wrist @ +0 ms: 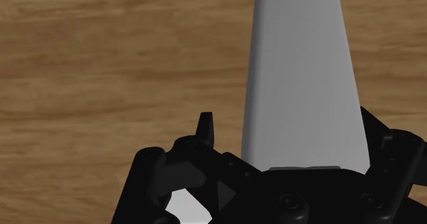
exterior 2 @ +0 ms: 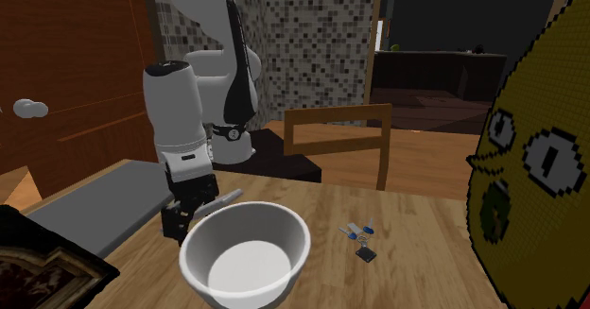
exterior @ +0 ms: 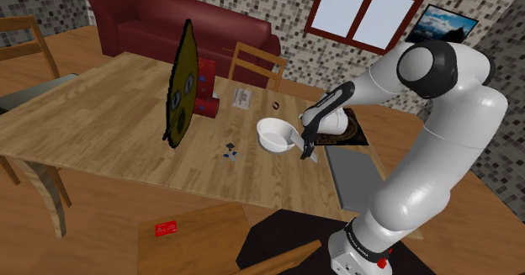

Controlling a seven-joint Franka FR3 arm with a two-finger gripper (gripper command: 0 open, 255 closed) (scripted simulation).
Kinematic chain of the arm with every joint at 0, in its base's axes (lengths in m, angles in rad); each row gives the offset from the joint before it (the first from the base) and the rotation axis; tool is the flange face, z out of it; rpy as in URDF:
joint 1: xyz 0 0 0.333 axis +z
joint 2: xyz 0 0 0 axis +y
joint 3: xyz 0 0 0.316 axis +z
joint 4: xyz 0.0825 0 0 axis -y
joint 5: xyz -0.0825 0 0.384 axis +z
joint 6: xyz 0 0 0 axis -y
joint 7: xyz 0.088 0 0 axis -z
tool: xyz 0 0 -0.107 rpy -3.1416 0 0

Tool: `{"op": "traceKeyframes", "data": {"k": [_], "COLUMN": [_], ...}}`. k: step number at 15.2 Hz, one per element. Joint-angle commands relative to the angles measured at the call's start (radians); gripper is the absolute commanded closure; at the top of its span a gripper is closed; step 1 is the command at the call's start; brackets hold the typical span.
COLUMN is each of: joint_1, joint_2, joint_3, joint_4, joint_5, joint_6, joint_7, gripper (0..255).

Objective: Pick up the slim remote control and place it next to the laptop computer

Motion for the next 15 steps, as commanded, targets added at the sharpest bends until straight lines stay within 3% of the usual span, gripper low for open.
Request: {"op": "traceKeyframes", "data": {"k": [1, 3, 7, 15], "joint_1": [-0.002, 0.001, 0.02, 0.019], "joint_2": [0.01, 0.01, -0.134, -0.134], "joint_3": [-0.002, 0.0, -0.035, -0.034], "joint_4": [-0.007, -0.006, -0.012, -0.012], "joint_5": [0.0, -0.002, -0.082, -0.082], "joint_6": [-0.004, -0.005, -0.139, -0.139], "joint_7": [-0.002, 0.004, 0.062, 0.063], "gripper": [0, 0, 0, 0]}}
